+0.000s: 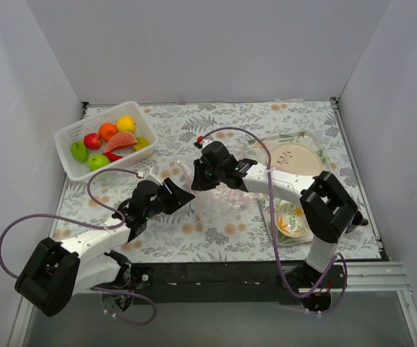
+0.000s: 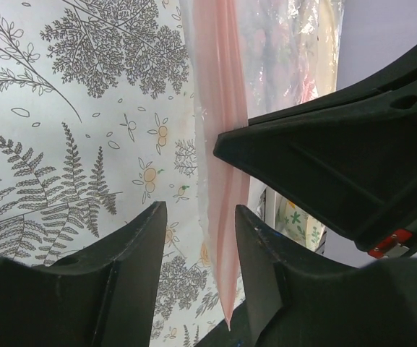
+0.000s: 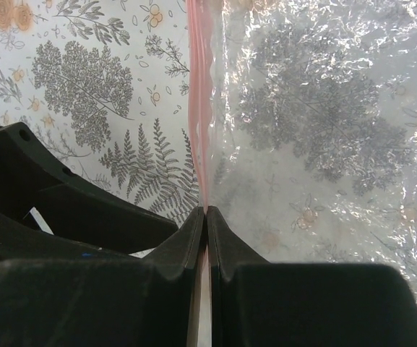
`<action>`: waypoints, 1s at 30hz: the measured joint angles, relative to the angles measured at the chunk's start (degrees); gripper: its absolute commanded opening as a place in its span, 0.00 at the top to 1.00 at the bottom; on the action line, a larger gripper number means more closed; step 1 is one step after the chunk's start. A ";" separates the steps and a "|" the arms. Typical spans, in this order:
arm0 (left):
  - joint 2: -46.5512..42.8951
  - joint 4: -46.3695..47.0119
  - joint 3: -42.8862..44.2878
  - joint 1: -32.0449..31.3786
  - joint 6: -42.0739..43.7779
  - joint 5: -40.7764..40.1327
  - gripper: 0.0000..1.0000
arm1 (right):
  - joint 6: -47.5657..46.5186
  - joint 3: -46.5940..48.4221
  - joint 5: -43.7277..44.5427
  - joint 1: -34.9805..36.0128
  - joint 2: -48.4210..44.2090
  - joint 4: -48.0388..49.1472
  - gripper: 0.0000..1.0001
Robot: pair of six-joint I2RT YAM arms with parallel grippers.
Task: Place the food in the zip-top bag and seal the zipper
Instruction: Open the zipper of the food storage bag at the center of the board.
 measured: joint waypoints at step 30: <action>2.25 -0.74 0.66 -5.07 2.36 -5.60 0.70 | 0.83 3.65 0.72 0.81 0.81 -2.01 0.91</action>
